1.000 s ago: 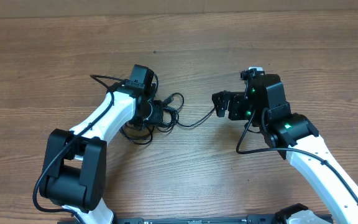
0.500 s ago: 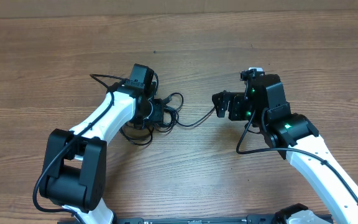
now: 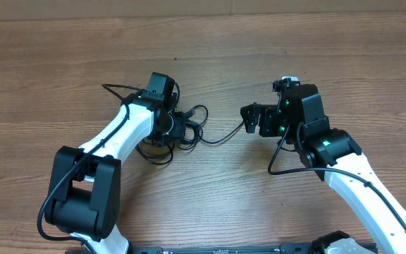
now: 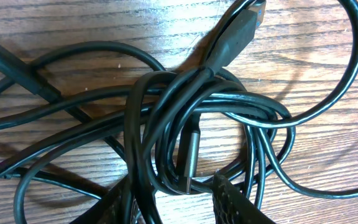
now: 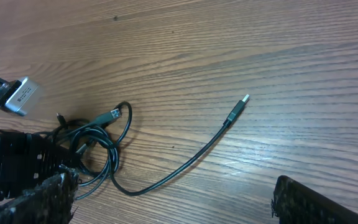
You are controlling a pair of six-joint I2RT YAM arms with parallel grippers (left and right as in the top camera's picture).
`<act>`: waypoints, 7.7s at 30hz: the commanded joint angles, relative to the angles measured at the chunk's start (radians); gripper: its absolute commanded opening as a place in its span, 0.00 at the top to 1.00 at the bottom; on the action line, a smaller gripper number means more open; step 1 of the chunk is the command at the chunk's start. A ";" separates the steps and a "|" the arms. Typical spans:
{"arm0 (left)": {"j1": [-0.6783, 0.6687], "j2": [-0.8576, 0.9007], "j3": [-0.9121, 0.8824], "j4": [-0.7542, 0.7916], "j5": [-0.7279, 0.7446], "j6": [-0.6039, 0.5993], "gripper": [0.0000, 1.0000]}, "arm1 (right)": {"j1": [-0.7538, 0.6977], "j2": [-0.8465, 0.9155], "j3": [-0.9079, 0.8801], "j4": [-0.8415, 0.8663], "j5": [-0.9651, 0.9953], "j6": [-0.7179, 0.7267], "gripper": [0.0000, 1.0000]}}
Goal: Untangle cables
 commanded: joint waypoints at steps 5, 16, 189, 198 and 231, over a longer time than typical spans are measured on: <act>-0.002 0.016 -0.005 0.011 -0.002 -0.014 0.62 | -0.006 -0.011 0.014 -0.001 -0.012 -0.003 0.00; -0.002 0.016 -0.007 0.011 -0.010 -0.014 0.59 | -0.006 -0.011 0.014 -0.001 -0.023 -0.003 0.00; 0.000 -0.624 -0.003 0.078 0.600 0.163 0.96 | -0.006 -0.188 0.016 0.111 -0.698 -0.341 0.73; 0.000 -0.623 -0.003 0.072 0.590 0.167 0.96 | -0.006 -0.188 0.016 0.117 -0.698 -0.340 0.96; 0.000 -0.624 -0.003 -0.031 0.246 0.008 0.95 | -0.006 -0.188 0.016 0.114 -0.376 -0.067 0.10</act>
